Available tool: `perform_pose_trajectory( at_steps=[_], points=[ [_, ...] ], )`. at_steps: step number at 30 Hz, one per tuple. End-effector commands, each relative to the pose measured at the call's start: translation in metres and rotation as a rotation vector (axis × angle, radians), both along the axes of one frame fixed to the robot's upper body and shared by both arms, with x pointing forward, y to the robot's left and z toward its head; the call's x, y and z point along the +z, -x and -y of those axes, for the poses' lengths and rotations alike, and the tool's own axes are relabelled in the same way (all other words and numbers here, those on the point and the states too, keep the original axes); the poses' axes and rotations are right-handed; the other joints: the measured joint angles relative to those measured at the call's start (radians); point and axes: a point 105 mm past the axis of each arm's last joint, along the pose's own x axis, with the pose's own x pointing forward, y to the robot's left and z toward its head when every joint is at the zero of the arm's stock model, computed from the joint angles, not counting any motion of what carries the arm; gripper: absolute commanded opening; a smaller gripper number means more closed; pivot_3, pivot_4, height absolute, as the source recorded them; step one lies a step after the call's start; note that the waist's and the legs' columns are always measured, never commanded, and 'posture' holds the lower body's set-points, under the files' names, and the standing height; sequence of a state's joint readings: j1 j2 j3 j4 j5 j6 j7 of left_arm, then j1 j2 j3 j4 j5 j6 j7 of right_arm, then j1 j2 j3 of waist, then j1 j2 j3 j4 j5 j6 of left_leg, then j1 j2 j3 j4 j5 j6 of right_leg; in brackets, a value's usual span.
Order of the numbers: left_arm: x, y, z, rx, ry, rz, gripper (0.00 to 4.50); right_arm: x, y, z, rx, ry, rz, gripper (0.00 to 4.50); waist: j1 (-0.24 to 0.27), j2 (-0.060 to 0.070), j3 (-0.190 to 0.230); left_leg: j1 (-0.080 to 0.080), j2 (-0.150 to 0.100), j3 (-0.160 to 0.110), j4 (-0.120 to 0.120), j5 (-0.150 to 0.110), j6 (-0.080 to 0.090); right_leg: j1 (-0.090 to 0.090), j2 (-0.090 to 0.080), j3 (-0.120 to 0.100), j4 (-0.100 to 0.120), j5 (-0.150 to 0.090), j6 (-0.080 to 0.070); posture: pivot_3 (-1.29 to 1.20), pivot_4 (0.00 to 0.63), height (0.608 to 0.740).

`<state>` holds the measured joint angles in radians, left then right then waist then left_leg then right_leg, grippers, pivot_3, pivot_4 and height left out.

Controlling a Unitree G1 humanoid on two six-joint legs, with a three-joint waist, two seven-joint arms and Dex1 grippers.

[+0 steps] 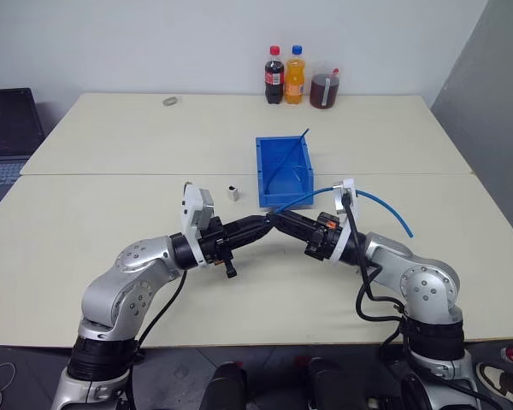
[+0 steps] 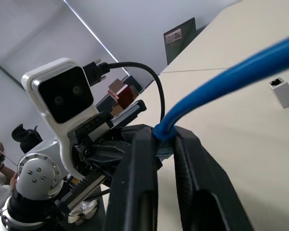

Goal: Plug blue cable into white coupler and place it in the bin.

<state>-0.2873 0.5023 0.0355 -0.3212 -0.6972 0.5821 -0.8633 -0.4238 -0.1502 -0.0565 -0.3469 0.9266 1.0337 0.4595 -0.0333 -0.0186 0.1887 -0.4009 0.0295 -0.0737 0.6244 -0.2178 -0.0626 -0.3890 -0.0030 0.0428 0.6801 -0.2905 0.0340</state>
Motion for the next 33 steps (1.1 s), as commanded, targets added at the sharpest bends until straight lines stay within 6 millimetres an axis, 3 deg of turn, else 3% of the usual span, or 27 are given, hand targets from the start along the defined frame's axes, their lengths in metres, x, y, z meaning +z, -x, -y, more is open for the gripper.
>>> perform_pose_trajectory(
  at_steps=[1, 11, 13, 22, 28, 31, 33],
  points=[
    [0.008, 0.006, 0.000, -0.016, -0.004, 0.036, 0.23, 0.014, 0.012, -0.007, 0.073, -0.027, 0.051, 0.14, 0.000, 0.000, 0.000, 0.000, 0.000, 0.000, 0.000, 0.000, 0.000, 0.000, 0.000, 0.000, 0.000, 0.000, 0.000, 0.00, 0.150, 0.740],
    [0.002, 0.004, -0.002, 0.003, -0.031, 0.027, 0.23, 0.012, 0.022, -0.010, 0.134, -0.028, 0.032, 0.13, 0.000, 0.000, 0.000, 0.000, 0.000, 0.000, -0.001, 0.000, 0.000, 0.000, 0.000, 0.000, 0.000, 0.000, 0.000, 0.00, 0.150, 0.740],
    [-0.002, 0.005, -0.003, 0.002, -0.058, 0.027, 0.93, 0.011, 0.022, -0.010, 0.138, -0.027, 0.032, 0.13, 0.000, 0.000, 0.000, 0.000, 0.000, 0.000, -0.001, 0.000, 0.000, 0.000, 0.000, 0.000, 0.000, 0.000, 0.000, 0.00, 0.150, 0.740],
    [-0.018, 0.016, -0.015, 0.005, -0.133, -0.011, 2.76, 0.011, 0.019, -0.010, 0.121, -0.024, 0.041, 0.13, -0.001, 0.000, 0.000, 0.000, 0.000, 0.000, -0.001, 0.000, 0.000, -0.001, 0.000, 0.000, 0.000, -0.001, -0.001, 0.00, 0.150, 0.740],
    [-0.048, 0.021, -0.046, 0.106, -0.250, -0.043, 4.00, 0.008, 0.014, -0.006, 0.091, -0.008, 0.051, 0.13, -0.002, 0.001, 0.000, 0.000, 0.001, 0.001, -0.004, 0.000, 0.000, -0.002, 0.000, 0.000, -0.001, -0.001, -0.002, 0.00, 0.150, 0.740],
    [-0.059, 0.007, -0.070, 0.280, -0.256, -0.038, 4.46, 0.007, 0.011, -0.003, 0.076, 0.004, 0.059, 0.13, 0.000, 0.001, 0.001, 0.000, 0.001, 0.001, -0.005, 0.000, 0.000, -0.002, 0.000, 0.000, -0.001, -0.002, -0.003, 0.00, 0.150, 0.740],
    [-0.068, -0.004, -0.086, 0.405, -0.287, -0.023, 4.50, 0.006, 0.010, -0.001, 0.068, 0.017, 0.068, 0.13, 0.002, 0.001, 0.001, 0.000, 0.001, 0.000, -0.006, 0.000, 0.000, -0.003, 0.000, 0.000, -0.001, -0.002, -0.003, 0.00, 0.150, 0.740]
  ],
)
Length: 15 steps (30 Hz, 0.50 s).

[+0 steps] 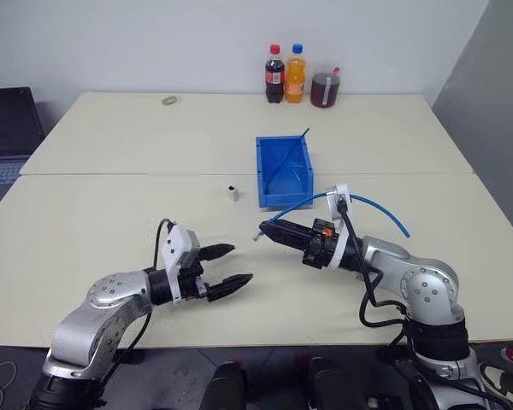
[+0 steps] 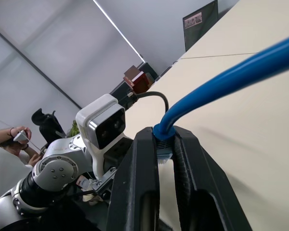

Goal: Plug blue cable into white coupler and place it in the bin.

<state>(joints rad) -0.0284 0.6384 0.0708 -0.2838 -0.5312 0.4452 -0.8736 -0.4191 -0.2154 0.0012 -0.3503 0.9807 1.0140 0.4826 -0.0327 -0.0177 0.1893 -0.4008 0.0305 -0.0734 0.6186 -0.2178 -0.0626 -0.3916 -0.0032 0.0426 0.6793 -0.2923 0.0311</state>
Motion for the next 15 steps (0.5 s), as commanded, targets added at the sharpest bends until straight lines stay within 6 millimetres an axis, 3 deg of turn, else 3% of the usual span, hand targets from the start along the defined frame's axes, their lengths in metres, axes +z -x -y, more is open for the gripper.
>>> perform_pose_trajectory(
  at_steps=[1, 6, 15],
  points=[
    [-0.010, -0.020, -0.032, 0.217, -0.098, 0.089, 4.50, 0.008, 0.000, 0.003, -0.009, -0.004, 0.061, 0.13, 0.001, 0.000, 0.000, 0.000, 0.000, 0.000, 0.000, 0.000, 0.000, 0.000, 0.000, 0.000, 0.000, 0.000, 0.000, 0.00, 0.150, 0.740],
    [-0.011, -0.038, -0.031, 0.281, -0.113, 0.087, 4.50, 0.006, -0.002, 0.005, -0.024, 0.003, 0.069, 0.13, 0.004, 0.000, 0.000, 0.000, 0.000, 0.000, -0.001, 0.000, 0.000, 0.000, 0.000, 0.000, -0.001, 0.000, 0.000, 0.00, 0.150, 0.740],
    [0.001, -0.099, -0.034, 0.367, -0.236, 0.089, 4.50, 0.007, -0.005, 0.008, -0.061, 0.006, 0.079, 0.12, 0.002, -0.001, 0.000, 0.000, -0.001, 0.000, -0.001, 0.000, 0.000, 0.000, 0.000, -0.001, 0.000, 0.000, 0.000, 0.00, 0.150, 0.740]
  ],
)
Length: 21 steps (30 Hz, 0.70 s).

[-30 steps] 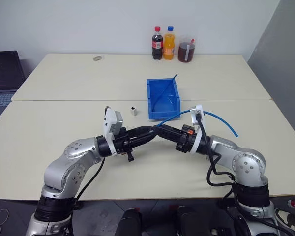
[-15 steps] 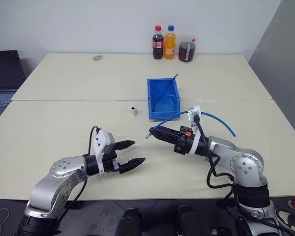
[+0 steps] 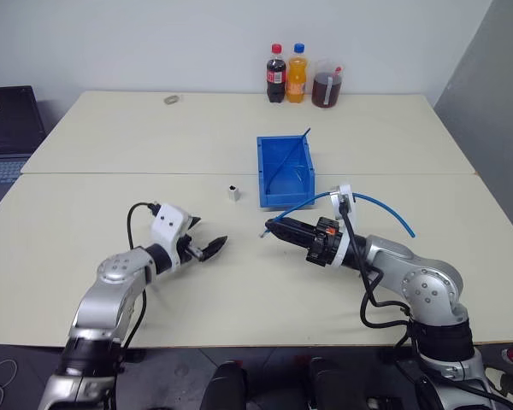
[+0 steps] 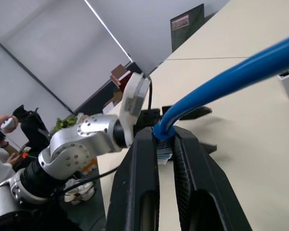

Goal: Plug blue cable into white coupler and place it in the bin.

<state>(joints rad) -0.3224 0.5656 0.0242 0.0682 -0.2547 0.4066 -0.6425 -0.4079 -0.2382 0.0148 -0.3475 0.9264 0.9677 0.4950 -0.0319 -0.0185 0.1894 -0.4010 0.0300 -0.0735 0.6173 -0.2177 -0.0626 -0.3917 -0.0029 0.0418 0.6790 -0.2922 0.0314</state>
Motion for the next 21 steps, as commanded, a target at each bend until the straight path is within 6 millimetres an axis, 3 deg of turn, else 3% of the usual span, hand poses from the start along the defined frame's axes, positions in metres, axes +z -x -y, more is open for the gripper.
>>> perform_pose_trajectory(
  at_steps=[1, 9, 20, 21],
  points=[
    [0.009, -0.025, 0.003, 0.012, -0.043, 0.006, 4.50, 0.011, 0.001, 0.002, -0.017, -0.028, 0.049, 0.12, 0.000, 0.000, 0.000, 0.000, 0.000, 0.000, 0.000, 0.000, 0.000, 0.000, 0.000, 0.000, 0.000, 0.000, 0.000, 0.00, 0.150, 0.740],
    [0.010, -0.065, 0.015, -0.009, -0.046, -0.047, 4.50, 0.013, 0.000, 0.003, -0.035, -0.032, 0.055, 0.12, -0.001, -0.001, 0.000, -0.001, 0.000, 0.000, 0.000, 0.000, 0.000, -0.001, 0.000, 0.000, 0.001, 0.000, -0.001, 0.00, 0.150, 0.740],
    [0.018, -0.096, 0.044, -0.033, -0.047, -0.020, 4.50, 0.014, 0.000, 0.004, -0.048, -0.035, 0.057, 0.12, 0.001, -0.001, 0.000, -0.003, -0.001, 0.000, 0.000, 0.000, 0.000, -0.002, 0.000, -0.001, 0.001, 0.001, -0.001, 0.00, 0.150, 0.740],
    [0.019, -0.098, 0.046, -0.032, -0.043, -0.018, 4.33, 0.014, 0.000, 0.004, -0.049, -0.035, 0.058, 0.12, 0.001, -0.001, 0.000, -0.003, -0.001, 0.000, 0.000, 0.000, 0.000, -0.002, 0.000, -0.001, 0.001, 0.001, -0.001, 0.00, 0.150, 0.740]
  ],
)
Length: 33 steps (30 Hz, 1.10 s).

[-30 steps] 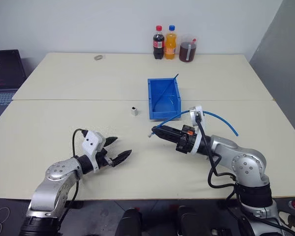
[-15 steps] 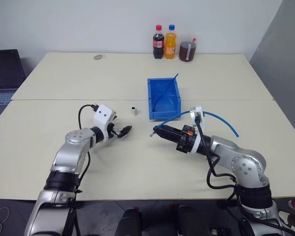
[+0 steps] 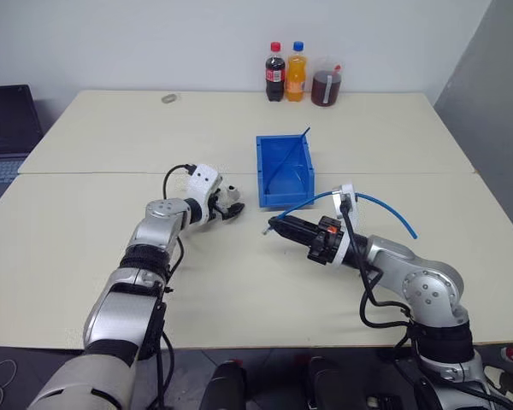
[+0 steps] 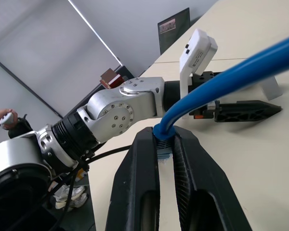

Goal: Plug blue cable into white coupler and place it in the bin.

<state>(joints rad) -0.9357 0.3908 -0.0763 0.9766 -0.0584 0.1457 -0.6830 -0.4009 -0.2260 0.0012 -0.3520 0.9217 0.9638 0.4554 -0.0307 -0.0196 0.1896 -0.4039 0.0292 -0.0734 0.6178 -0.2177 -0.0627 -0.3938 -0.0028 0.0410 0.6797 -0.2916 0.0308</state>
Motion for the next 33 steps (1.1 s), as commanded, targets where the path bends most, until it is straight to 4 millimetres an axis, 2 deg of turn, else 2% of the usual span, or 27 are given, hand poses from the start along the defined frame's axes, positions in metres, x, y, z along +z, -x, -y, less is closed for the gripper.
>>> perform_pose_trajectory(
  at_steps=[1, 8, 10, 16, 18, 21, 24, 28, 31, 33],
  points=[
    [0.012, -0.008, 0.008, -0.003, 0.005, 0.042, 4.16, 0.015, 0.005, 0.001, -0.002, -0.033, 0.065, 0.12, -0.001, 0.000, 0.000, 0.000, 0.000, 0.000, 0.000, 0.000, 0.000, 0.000, 0.000, 0.000, 0.000, 0.000, 0.000, 0.00, 0.150, 0.740],
    [0.012, -0.012, 0.012, 0.004, 0.022, 0.041, 2.88, 0.015, 0.007, 0.001, -0.008, -0.031, 0.068, 0.12, -0.005, 0.000, 0.000, -0.001, 0.000, 0.000, 0.000, 0.000, 0.000, -0.002, 0.000, 0.000, 0.001, 0.000, -0.001, 0.00, 0.150, 0.740],
    [0.011, -0.012, 0.012, 0.004, 0.023, 0.039, 2.36, 0.015, 0.007, 0.001, -0.011, -0.030, 0.069, 0.12, -0.005, 0.000, 0.000, -0.001, 0.000, 0.000, 0.000, 0.000, 0.000, -0.002, 0.000, 0.000, 0.001, 0.001, -0.001, 0.00, 0.150, 0.740],
    [0.006, -0.010, 0.007, 0.012, 0.023, 0.032, 1.12, 0.014, 0.006, 0.002, -0.018, -0.025, 0.069, 0.11, -0.004, 0.000, 0.000, -0.001, 0.000, 0.000, 0.000, 0.000, 0.000, -0.002, 0.000, 0.000, 0.001, 0.001, -0.001, 0.00, 0.150, 0.740],
    [0.005, -0.009, 0.004, 0.016, 0.025, 0.032, 0.83, 0.013, 0.006, 0.002, -0.020, -0.021, 0.070, 0.11, -0.004, 0.000, 0.000, -0.001, 0.000, 0.000, 0.000, 0.000, 0.000, -0.002, 0.000, 0.000, 0.001, 0.001, -0.001, 0.00, 0.150, 0.740],
    [0.004, -0.007, 0.001, 0.004, 0.030, 0.034, 0.82, 0.013, 0.005, 0.003, -0.022, -0.016, 0.071, 0.11, -0.004, 0.000, 0.000, -0.001, 0.000, 0.000, 0.000, 0.000, 0.000, -0.002, 0.000, 0.000, 0.001, 0.001, -0.002, 0.00, 0.150, 0.740],
    [0.003, 0.008, -0.006, -0.100, 0.031, 0.049, 0.82, 0.016, 0.006, 0.007, -0.034, -0.013, 0.102, 0.11, -0.008, 0.000, 0.000, -0.001, 0.000, 0.000, 0.000, 0.000, 0.000, -0.002, 0.000, 0.000, 0.001, 0.002, -0.004, 0.00, 0.150, 0.740],
    [0.005, 0.044, -0.010, -0.302, 0.002, 0.069, 0.82, 0.017, 0.007, 0.012, -0.043, 0.009, 0.137, 0.11, -0.026, 0.000, 0.000, -0.001, 0.000, 0.000, -0.001, 0.000, 0.000, -0.002, 0.000, 0.001, 0.002, 0.003, -0.005, 0.00, 0.150, 0.740],
    [0.012, 0.083, -0.011, -0.457, -0.010, 0.063, 0.82, 0.008, 0.015, 0.013, -0.001, 0.107, 0.199, 0.11, -0.027, 0.000, 0.000, -0.001, 0.000, 0.000, -0.002, 0.000, 0.000, -0.002, 0.000, 0.000, 0.001, 0.002, -0.005, 0.00, 0.150, 0.740],
    [0.013, 0.103, -0.010, -0.516, -0.021, 0.046, 0.82, 0.004, 0.019, 0.013, 0.024, 0.146, 0.229, 0.11, -0.026, 0.000, 0.000, 0.000, 0.000, 0.000, -0.003, 0.000, 0.000, -0.003, -0.001, 0.001, 0.001, 0.002, -0.005, 0.00, 0.150, 0.740]
  ],
)
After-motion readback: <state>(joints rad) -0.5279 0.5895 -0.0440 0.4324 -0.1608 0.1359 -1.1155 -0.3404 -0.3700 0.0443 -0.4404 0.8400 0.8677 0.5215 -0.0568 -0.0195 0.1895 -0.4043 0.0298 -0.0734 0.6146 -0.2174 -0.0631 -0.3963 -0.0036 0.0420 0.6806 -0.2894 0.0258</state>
